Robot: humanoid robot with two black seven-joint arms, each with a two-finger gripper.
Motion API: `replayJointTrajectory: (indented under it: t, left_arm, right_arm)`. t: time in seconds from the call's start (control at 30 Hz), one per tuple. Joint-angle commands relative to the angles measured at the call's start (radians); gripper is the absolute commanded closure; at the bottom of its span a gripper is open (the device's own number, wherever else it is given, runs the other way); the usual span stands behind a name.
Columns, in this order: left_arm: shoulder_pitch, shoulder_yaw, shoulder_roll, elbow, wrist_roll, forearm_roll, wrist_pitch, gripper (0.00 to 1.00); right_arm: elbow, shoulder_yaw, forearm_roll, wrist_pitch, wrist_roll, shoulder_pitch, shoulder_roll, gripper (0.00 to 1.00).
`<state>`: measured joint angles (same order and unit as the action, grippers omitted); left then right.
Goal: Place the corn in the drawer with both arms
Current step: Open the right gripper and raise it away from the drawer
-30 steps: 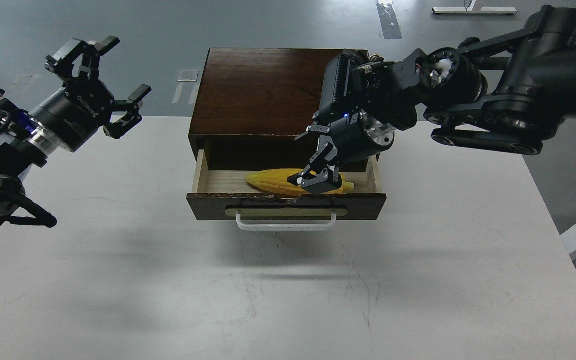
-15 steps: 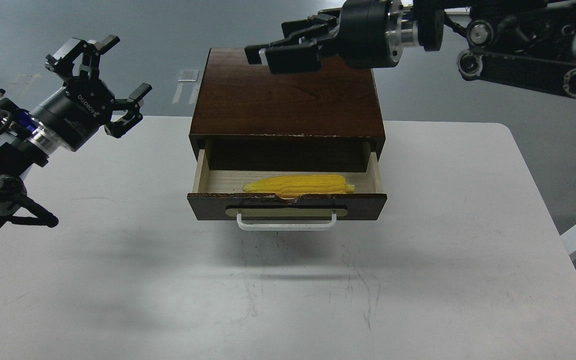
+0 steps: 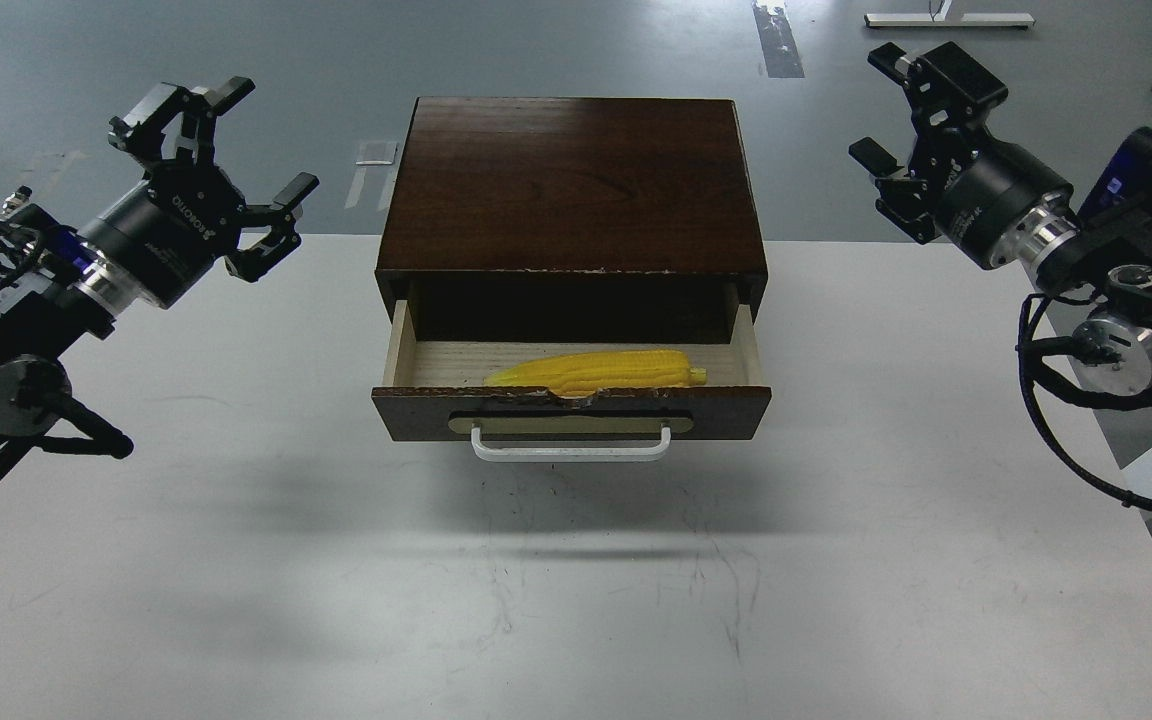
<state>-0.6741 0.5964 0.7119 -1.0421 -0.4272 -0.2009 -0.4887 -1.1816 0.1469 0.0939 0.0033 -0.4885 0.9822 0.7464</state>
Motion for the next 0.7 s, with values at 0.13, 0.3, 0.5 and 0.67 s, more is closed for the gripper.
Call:
replayJointTrajectory:
  t: [0.13, 0.3, 0.5, 0.67]
  left_arm:
    - [0.054, 0.049, -0.023, 0.001, -0.001, 0.000, 0.000, 0.02]
    - [0.068, 0.049, -0.026, 0.001, -0.001, 0.000, 0.000, 0.02]
    - [0.071, 0.049, -0.026, -0.001, 0.001, 0.000, 0.000, 0.02]
    - [0.071, 0.049, -0.026, -0.001, 0.002, -0.002, 0.000, 0.02]
  right_arm:
    - [0.033, 0.117, -0.108, 0.012, 0.000, -0.180, -0.048, 0.01]
    - [0.071, 0.118, -0.105, 0.001, 0.000, -0.220, -0.094, 0.01]
    - [0.076, 0.118, -0.102, 0.003, 0.000, -0.232, -0.125, 0.00]
    - [0.072, 0.118, -0.100, 0.006, 0.000, -0.241, -0.128, 0.00]
